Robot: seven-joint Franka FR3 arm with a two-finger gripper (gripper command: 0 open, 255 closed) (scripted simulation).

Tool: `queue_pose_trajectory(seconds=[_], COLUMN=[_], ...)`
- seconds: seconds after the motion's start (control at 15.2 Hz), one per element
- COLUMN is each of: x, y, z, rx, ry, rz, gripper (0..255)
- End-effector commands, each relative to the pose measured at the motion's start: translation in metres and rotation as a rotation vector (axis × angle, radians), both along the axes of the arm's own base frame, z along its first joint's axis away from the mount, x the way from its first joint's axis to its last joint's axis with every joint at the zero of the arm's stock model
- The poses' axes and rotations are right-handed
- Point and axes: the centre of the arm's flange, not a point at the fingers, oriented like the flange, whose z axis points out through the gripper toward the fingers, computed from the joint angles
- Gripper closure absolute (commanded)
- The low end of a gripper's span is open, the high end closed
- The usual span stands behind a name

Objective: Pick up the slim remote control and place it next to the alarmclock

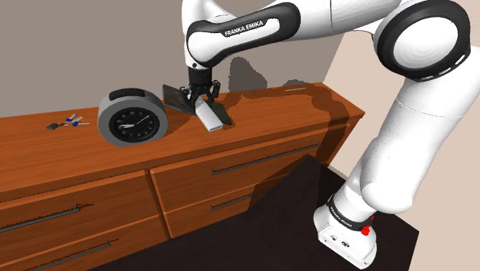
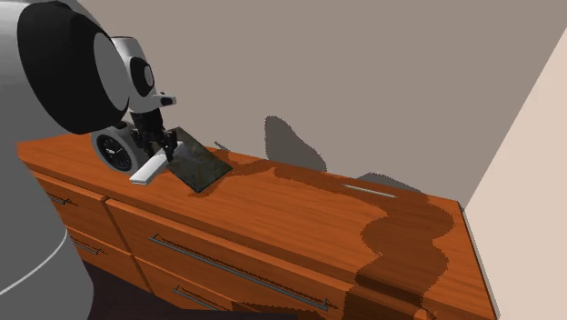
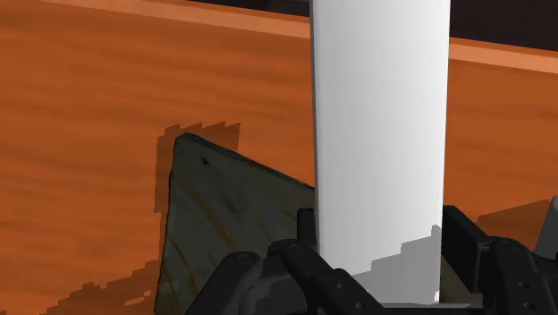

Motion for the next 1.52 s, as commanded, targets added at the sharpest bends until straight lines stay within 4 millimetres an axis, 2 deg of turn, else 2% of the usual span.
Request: queue_pose_trajectory(seconds=[0.0,0.99,1.45], x=[0.001,0.001,0.001], y=[0.0,0.0,0.0], z=[-0.011,-0.094,-0.094], rx=[0.0,0.0,0.0], ry=[-0.001,-0.001,-0.001], rz=[0.0,0.0,0.0], gripper=[255,255,255])
